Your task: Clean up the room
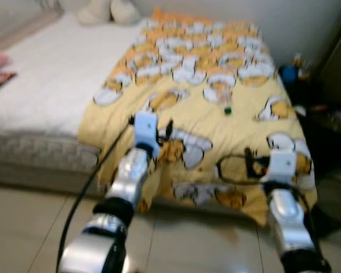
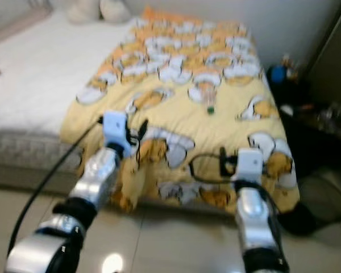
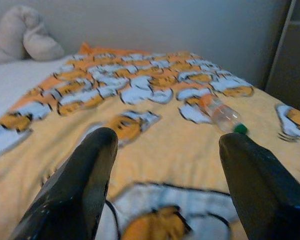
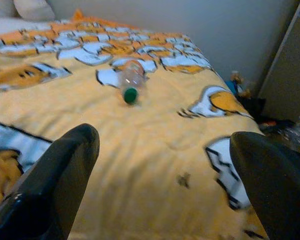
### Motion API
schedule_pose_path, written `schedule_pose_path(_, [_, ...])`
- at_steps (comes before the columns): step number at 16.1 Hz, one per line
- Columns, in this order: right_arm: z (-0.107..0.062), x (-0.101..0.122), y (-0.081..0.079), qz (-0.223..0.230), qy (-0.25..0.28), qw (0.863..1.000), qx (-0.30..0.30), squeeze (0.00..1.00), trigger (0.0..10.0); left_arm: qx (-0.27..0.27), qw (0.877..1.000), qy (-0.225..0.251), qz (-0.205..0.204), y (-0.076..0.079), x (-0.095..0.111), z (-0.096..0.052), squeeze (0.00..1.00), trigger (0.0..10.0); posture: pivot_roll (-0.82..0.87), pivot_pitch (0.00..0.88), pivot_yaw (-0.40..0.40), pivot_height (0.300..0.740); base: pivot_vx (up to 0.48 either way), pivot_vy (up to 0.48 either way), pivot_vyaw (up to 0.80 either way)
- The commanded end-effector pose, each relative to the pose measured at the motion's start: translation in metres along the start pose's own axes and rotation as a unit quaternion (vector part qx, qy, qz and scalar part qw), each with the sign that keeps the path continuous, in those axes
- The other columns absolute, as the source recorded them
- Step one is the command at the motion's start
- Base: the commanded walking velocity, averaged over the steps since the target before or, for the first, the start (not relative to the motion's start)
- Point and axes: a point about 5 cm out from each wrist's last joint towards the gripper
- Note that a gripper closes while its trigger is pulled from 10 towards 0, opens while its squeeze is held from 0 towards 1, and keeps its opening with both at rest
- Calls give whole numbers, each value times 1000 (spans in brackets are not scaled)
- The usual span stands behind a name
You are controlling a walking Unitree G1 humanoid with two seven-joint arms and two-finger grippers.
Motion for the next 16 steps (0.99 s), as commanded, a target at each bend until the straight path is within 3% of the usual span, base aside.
schedule_pose_path(1, [-1,2,-7,-1,5,1000,13,0,10000,3,1000,-7,2,-2,-1,0,0,10000,9,0,25,740,472,0,-531])
schedule_pose_path(6, [-4,1,-1,0,8,1000,13,0,10000,15,1000,-7,-14,0,-5,-2,0,10000,-6,0,11,740,472,0,0])
schedule_pose_path(7, [-10,2,6,33,13,999,-1,0,10000,63,996,-11,-60,-22,-9,-14,0,10000,-11,0,10,740,480,0,0])
schedule_pose_path(8, [-15,1,8,38,14,999,-5,0,10000,75,995,-17,-66,-30,-13,-22,0,10000,-10,0,10,740,472,0,0])
schedule_pose_path(10, [-50,-10,12,29,5,1000,6,0,10000,65,996,-41,-51,-39,-24,-66,0,10000,-1,0,7,740,476,0,0])
schedule_pose_path(16, [-55,-13,12,28,0,1000,10,0,10000,62,996,-43,-50,-38,-25,-68,0,10000,2,0,4,740,480,0,0])
Point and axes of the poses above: a point about 5 cm out from each wrist's last joint towards the gripper, its own z axis pointing out of the wrist towards the gripper, its own x axis along the axis of the wrist's last joint, y = z × x, and after that the axes turned 12 degrees about -z, right-handed
